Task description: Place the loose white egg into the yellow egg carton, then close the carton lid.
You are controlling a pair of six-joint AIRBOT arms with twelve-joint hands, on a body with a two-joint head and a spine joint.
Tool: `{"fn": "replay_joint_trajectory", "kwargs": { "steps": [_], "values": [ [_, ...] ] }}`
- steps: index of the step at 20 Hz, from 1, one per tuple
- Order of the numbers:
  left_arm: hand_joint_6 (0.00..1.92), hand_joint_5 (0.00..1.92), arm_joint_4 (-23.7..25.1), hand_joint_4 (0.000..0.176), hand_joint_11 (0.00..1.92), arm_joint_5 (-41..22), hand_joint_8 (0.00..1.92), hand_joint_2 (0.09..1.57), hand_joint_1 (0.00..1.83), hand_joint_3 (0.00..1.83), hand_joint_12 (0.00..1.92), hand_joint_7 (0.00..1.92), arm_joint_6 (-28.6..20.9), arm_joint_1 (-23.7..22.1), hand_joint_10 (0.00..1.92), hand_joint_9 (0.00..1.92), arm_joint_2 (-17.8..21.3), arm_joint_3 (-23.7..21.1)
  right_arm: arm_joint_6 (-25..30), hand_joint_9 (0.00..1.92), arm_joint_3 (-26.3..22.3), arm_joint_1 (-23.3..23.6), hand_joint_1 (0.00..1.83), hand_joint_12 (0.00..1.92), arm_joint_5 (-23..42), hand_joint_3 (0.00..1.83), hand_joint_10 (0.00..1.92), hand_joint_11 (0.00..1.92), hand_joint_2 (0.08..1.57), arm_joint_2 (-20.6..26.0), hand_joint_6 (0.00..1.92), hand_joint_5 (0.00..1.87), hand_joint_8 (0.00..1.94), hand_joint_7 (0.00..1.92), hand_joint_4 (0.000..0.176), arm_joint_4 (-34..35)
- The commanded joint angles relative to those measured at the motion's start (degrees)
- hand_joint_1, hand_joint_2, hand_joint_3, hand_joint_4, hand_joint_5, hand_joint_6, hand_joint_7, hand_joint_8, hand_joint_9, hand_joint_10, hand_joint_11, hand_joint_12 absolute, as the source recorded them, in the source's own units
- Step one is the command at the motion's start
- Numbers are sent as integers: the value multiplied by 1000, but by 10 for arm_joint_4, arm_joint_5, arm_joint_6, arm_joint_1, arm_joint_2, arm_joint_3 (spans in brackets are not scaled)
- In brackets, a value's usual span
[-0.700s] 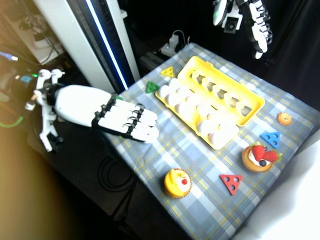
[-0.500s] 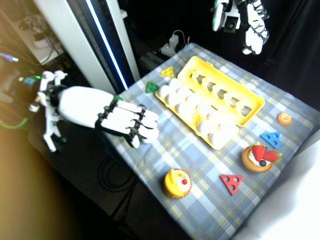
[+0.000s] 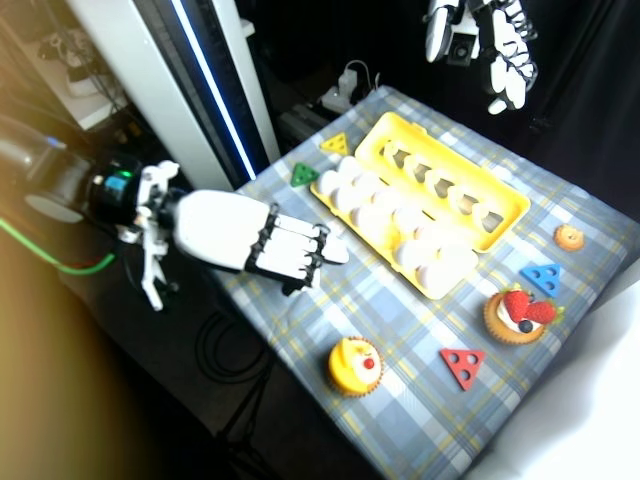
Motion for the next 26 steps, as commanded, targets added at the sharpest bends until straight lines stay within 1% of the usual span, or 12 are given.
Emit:
{"fn": "replay_joint_trajectory", "kwargs": {
  "steps": [1,3,6,7,10,12,17,20,23,24,25,26],
  "values": [
    [2,103,-16,0,0,-67,2,1412,450,5,1340,82,-4,-8,74,37,0,-1,0,0,5,8,879,1599,48,0,915,0,1224,-3,384,25,492,116,0,-2],
    [7,121,-16,0,0,-67,3,1410,474,2,1302,93,-4,-8,75,50,0,-1,0,89,13,8,1004,1818,38,0,1310,0,1185,-12,618,103,687,223,0,1],
    [9,131,-16,0,0,-68,7,1409,516,0,1301,111,-4,-8,74,61,0,-1,0,591,23,8,1073,1749,24,5,1207,475,1195,-24,757,403,837,636,0,6],
    [8,141,-16,0,0,-68,6,1404,539,0,1236,121,-4,-8,70,66,0,-1,0,745,25,8,1164,1736,21,3,1195,621,1246,-26,1337,521,1201,822,0,7],
    [4,144,-16,0,0,-71,2,1400,551,0,1210,123,-4,-8,60,71,-1,-1,0,1057,36,10,1217,1810,16,0,1546,1031,1245,-37,1244,643,1470,863,0,15],
    [7,162,-16,0,0,-72,8,1391,575,0,1261,155,-4,-8,67,102,-1,-1,0,867,36,17,1323,1791,16,0,1567,871,1233,-39,1241,621,1401,806,0,15],
    [0,145,-17,0,0,-73,0,1373,611,0,1389,111,-4,-5,48,76,0,-1,0,900,22,59,1360,1762,35,0,1440,907,1198,-34,1260,664,1257,846,0,-27],
    [2,125,-18,0,0,-69,0,1393,524,4,1322,104,-4,-5,47,81,-1,-1,0,1246,23,90,1215,1801,34,8,1566,1299,1237,-38,1232,665,1491,868,0,-45],
    [1,108,-21,0,0,-67,2,1413,507,4,1099,101,-4,-3,37,78,-2,0,0,1246,38,136,1133,1920,15,45,1907,1395,1354,-62,1512,471,1860,666,0,-69],
    [2,99,-22,0,0,-67,1,1420,516,4,1123,94,-4,-2,33,76,-2,1,0,1114,47,154,1091,1921,-1,73,1918,1224,1389,-76,1650,402,1925,624,0,-82],
    [10,128,-22,0,0,-67,3,1409,574,0,1212,105,-4,-2,34,85,-3,1,0,1029,52,165,1096,1921,-13,563,1920,1114,1145,-85,1750,454,1938,674,0,-92],
    [7,131,-22,0,0,-66,2,1408,571,0,1293,109,-4,-3,36,91,-3,1,0,731,61,182,1274,1921,-28,462,1804,876,1116,-101,1587,521,1765,633,0,-104]
  ]
}}
